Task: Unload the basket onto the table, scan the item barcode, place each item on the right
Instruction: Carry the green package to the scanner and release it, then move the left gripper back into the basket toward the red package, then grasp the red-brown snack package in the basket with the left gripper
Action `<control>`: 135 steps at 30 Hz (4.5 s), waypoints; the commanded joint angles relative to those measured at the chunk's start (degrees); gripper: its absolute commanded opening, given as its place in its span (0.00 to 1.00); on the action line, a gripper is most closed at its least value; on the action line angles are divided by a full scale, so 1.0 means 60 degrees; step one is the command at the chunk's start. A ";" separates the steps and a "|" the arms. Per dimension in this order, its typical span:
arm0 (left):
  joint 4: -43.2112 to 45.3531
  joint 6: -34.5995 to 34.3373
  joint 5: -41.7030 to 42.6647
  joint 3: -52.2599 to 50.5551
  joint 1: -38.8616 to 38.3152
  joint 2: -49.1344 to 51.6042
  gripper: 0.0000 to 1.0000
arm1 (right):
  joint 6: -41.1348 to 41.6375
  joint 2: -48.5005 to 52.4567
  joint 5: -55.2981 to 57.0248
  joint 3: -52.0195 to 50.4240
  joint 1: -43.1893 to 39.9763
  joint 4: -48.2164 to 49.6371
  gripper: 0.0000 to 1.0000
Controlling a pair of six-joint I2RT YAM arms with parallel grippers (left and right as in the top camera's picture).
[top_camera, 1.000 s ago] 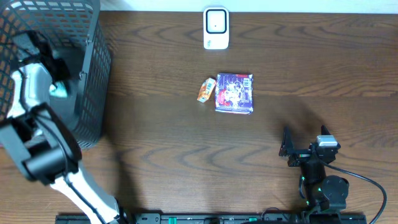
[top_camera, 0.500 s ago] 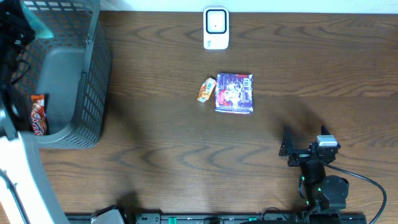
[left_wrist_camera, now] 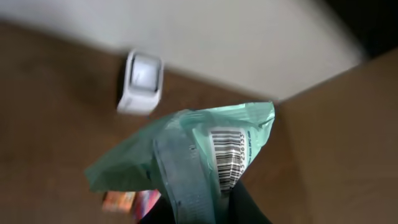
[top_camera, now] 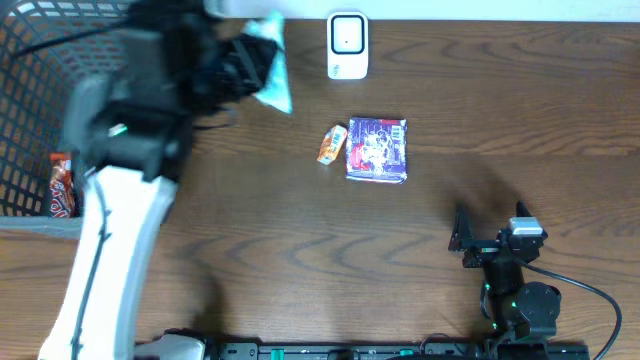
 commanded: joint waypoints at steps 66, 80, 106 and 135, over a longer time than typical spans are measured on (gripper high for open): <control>-0.1395 0.5158 -0.7034 -0.0076 0.6495 0.2036 0.83 | 0.0098 -0.0051 0.0051 -0.0015 -0.0146 -0.0040 0.99; 0.1548 0.8371 -0.7082 -0.3796 0.6772 0.2284 0.81 | 0.0098 -0.0051 0.0051 -0.0015 -0.0146 -0.0040 0.99; 0.2342 0.8714 -0.6036 -0.4142 0.7679 0.4962 0.08 | 0.0098 -0.0051 0.0051 -0.0015 -0.0146 -0.0044 0.99; 0.6058 0.4175 -0.2688 -0.3654 0.4065 -0.3366 0.07 | 0.0098 -0.0051 0.0051 -0.0015 -0.0146 -0.0044 0.99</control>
